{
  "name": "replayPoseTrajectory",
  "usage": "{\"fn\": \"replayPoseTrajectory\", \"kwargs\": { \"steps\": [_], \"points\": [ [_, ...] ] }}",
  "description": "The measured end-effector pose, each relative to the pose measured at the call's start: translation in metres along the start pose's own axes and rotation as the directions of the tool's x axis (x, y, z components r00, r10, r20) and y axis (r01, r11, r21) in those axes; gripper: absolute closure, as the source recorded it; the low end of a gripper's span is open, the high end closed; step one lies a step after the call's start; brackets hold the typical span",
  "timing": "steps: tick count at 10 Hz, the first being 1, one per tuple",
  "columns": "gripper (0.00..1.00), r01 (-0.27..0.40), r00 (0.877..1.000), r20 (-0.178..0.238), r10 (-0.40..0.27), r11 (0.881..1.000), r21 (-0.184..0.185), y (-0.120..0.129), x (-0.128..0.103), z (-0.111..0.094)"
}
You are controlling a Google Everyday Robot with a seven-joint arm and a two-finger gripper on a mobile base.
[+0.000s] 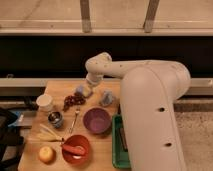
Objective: Wipe purple bowl with sponge
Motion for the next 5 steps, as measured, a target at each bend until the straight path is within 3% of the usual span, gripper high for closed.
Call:
{"fn": "replayPoseTrajectory", "kwargs": {
  "steps": [3, 5],
  "points": [
    [0.3, -0.001, 1.0, -0.016, 0.001, 1.0, 0.009, -0.032, 0.004, 0.02],
    [0.3, -0.012, 1.0, 0.007, 0.012, 1.0, 0.005, -0.039, 0.005, 0.022]
  ]
}}
